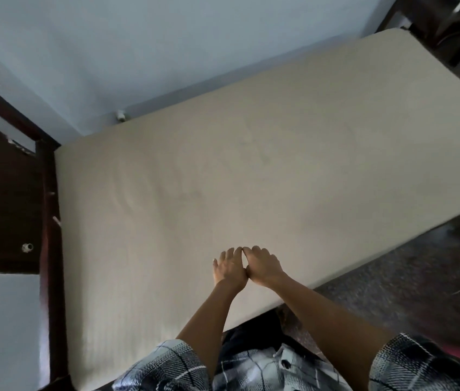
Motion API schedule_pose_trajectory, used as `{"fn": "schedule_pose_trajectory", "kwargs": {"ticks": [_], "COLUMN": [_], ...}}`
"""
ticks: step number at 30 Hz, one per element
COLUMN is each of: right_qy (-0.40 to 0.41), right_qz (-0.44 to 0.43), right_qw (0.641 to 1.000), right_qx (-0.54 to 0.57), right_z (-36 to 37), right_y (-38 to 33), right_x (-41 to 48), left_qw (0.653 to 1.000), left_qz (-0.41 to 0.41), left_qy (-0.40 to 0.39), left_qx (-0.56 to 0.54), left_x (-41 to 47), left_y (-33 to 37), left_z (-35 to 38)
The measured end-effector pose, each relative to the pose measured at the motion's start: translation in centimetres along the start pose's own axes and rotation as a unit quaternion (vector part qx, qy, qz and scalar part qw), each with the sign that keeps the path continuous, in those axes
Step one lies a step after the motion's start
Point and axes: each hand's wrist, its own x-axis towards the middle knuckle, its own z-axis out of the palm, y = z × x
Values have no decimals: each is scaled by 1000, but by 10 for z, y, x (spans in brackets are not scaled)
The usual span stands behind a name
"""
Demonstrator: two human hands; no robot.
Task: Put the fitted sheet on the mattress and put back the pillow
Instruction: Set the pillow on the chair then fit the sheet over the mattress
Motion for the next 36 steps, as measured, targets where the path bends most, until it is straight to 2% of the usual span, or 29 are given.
{"fn": "schedule_pose_trajectory", "kwargs": {"ticks": [4,8,13,16,21,27,36], "right_qy": [-3,-7,-14,-17,16,12,37], "right_qz": [22,54,122,129,130,139,121], "right_qw": [999,996,979,970,972,975,984], "right_qx": [42,74,165,206,194,173,125], "right_z": [-26,-50,-72,-92,-131,-184,-240], "right_y": [30,72,134,179,287,416,523], "right_x": [14,22,37,38,23,5,30], "left_qw": [999,997,991,984,990,982,984], "left_qz": [32,51,27,13,36,94,104], "left_qy": [16,-39,-83,-93,-86,-134,-102], "left_qx": [-26,-47,-103,-149,-110,-95,-103], "left_x": [28,51,80,96,114,134,189], "left_y": [31,76,137,187,296,409,536], "left_z": [-3,-7,-9,1,35,62,82]}}
